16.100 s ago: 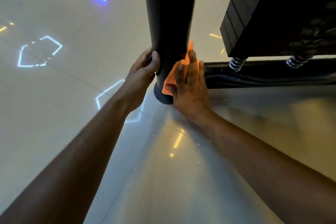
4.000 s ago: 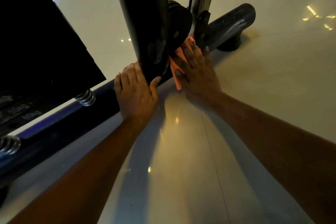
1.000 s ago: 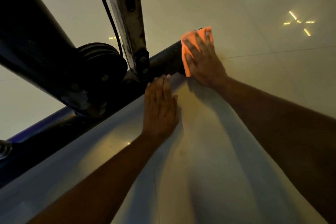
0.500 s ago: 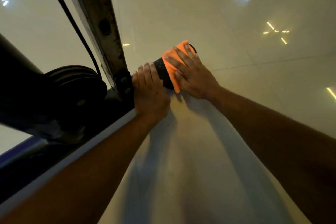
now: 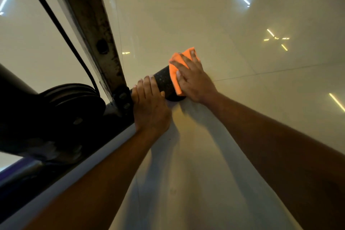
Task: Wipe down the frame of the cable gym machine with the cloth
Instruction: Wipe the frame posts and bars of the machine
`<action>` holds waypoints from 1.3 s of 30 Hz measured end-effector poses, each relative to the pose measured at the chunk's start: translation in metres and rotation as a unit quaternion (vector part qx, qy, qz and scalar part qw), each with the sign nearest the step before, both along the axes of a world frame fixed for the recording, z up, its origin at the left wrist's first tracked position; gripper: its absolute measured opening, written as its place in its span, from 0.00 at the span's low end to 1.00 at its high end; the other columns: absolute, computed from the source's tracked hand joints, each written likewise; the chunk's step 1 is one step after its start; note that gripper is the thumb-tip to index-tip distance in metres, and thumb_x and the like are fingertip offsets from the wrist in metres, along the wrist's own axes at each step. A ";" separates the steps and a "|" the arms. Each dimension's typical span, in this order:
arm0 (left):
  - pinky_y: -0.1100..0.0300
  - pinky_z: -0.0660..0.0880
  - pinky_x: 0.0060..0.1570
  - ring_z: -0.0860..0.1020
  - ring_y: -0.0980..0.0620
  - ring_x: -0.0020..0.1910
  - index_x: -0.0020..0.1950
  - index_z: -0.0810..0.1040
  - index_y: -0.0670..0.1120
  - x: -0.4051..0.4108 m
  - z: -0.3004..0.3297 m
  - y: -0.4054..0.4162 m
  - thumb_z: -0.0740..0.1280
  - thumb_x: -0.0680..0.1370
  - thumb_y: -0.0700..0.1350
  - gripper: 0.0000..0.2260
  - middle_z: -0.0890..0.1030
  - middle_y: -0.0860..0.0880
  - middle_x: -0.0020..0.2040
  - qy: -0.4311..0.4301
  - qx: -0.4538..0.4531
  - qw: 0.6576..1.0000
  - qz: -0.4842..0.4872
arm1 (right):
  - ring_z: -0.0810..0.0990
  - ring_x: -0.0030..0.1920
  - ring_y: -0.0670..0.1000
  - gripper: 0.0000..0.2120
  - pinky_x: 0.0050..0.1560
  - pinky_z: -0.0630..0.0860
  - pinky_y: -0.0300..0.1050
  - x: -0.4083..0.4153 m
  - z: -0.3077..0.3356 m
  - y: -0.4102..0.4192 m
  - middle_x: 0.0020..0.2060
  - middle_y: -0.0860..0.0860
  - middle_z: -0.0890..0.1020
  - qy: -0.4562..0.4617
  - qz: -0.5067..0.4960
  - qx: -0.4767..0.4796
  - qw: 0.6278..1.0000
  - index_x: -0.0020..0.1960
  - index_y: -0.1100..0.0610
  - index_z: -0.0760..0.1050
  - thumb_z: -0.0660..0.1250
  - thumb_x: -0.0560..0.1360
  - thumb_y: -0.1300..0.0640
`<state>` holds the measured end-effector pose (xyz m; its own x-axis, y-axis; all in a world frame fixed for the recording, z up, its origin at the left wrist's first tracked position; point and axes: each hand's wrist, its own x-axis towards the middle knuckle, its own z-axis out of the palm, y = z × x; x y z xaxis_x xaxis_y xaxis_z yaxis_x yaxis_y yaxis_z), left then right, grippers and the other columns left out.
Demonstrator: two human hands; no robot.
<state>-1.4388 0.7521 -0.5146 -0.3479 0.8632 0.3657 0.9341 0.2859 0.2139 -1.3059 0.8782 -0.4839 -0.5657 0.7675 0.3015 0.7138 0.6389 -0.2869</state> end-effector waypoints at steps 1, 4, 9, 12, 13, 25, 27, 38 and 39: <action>0.41 0.60 0.81 0.68 0.37 0.78 0.82 0.65 0.37 0.000 0.001 0.000 0.62 0.86 0.48 0.27 0.70 0.38 0.78 -0.002 -0.003 1.000 -0.001 | 0.54 0.86 0.67 0.25 0.82 0.58 0.71 -0.004 -0.004 -0.010 0.83 0.57 0.68 0.002 0.020 0.018 1.000 0.82 0.49 0.71 0.54 0.86 0.50; 0.41 0.60 0.81 0.68 0.37 0.78 0.82 0.65 0.37 0.002 0.002 0.000 0.62 0.86 0.50 0.27 0.71 0.38 0.78 0.009 -0.012 1.000 0.005 | 0.52 0.87 0.64 0.25 0.86 0.53 0.63 0.011 -0.010 -0.018 0.85 0.56 0.64 -0.027 0.109 0.046 0.993 0.85 0.49 0.66 0.56 0.89 0.51; 0.41 0.60 0.80 0.67 0.37 0.79 0.82 0.64 0.38 0.003 0.003 -0.002 0.62 0.87 0.49 0.27 0.70 0.38 0.79 0.007 -0.010 1.000 -0.001 | 0.53 0.87 0.64 0.26 0.82 0.60 0.70 0.011 0.004 0.010 0.84 0.55 0.66 -0.017 0.009 -0.024 1.000 0.83 0.46 0.68 0.52 0.87 0.47; 0.41 0.61 0.80 0.67 0.37 0.79 0.82 0.64 0.38 0.001 0.005 -0.001 0.62 0.86 0.49 0.27 0.70 0.38 0.79 0.008 -0.018 1.000 -0.002 | 0.50 0.87 0.65 0.26 0.84 0.55 0.69 0.004 -0.006 -0.015 0.85 0.56 0.64 -0.022 0.059 0.000 0.998 0.85 0.47 0.65 0.52 0.88 0.47; 0.41 0.61 0.80 0.67 0.37 0.79 0.82 0.64 0.38 0.002 0.006 -0.001 0.62 0.86 0.50 0.27 0.70 0.38 0.79 0.008 -0.021 1.000 0.001 | 0.48 0.88 0.63 0.26 0.86 0.53 0.65 0.008 -0.010 -0.022 0.86 0.55 0.62 -0.035 0.090 0.007 0.995 0.86 0.47 0.63 0.53 0.89 0.47; 0.41 0.60 0.81 0.67 0.37 0.79 0.82 0.63 0.38 -0.001 0.010 -0.002 0.62 0.86 0.50 0.27 0.69 0.38 0.79 -0.008 -0.025 1.000 -0.007 | 0.50 0.87 0.66 0.25 0.85 0.51 0.61 0.012 -0.007 -0.017 0.86 0.57 0.62 0.000 0.076 -0.032 0.997 0.85 0.50 0.66 0.57 0.88 0.50; 0.41 0.60 0.81 0.67 0.37 0.79 0.82 0.63 0.38 -0.003 0.010 -0.003 0.61 0.86 0.49 0.27 0.70 0.38 0.79 -0.004 -0.022 1.000 -0.007 | 0.50 0.87 0.64 0.26 0.86 0.53 0.63 0.016 -0.001 -0.006 0.86 0.56 0.62 -0.001 0.071 -0.037 0.997 0.85 0.49 0.66 0.57 0.88 0.48; 0.43 0.57 0.83 0.65 0.38 0.81 0.84 0.61 0.38 -0.002 0.010 -0.009 0.59 0.88 0.49 0.27 0.67 0.38 0.81 0.024 -0.017 0.999 -0.023 | 0.63 0.84 0.61 0.23 0.75 0.73 0.61 0.011 0.010 -0.025 0.83 0.55 0.69 0.041 0.010 -0.050 0.998 0.81 0.49 0.73 0.63 0.87 0.50; 0.43 0.56 0.83 0.64 0.38 0.81 0.84 0.60 0.38 -0.002 0.008 -0.012 0.59 0.88 0.48 0.27 0.66 0.38 0.81 0.026 -0.016 0.999 -0.027 | 0.71 0.80 0.61 0.22 0.73 0.77 0.61 0.014 0.012 -0.027 0.81 0.55 0.73 0.048 0.001 -0.054 0.997 0.79 0.49 0.76 0.64 0.86 0.50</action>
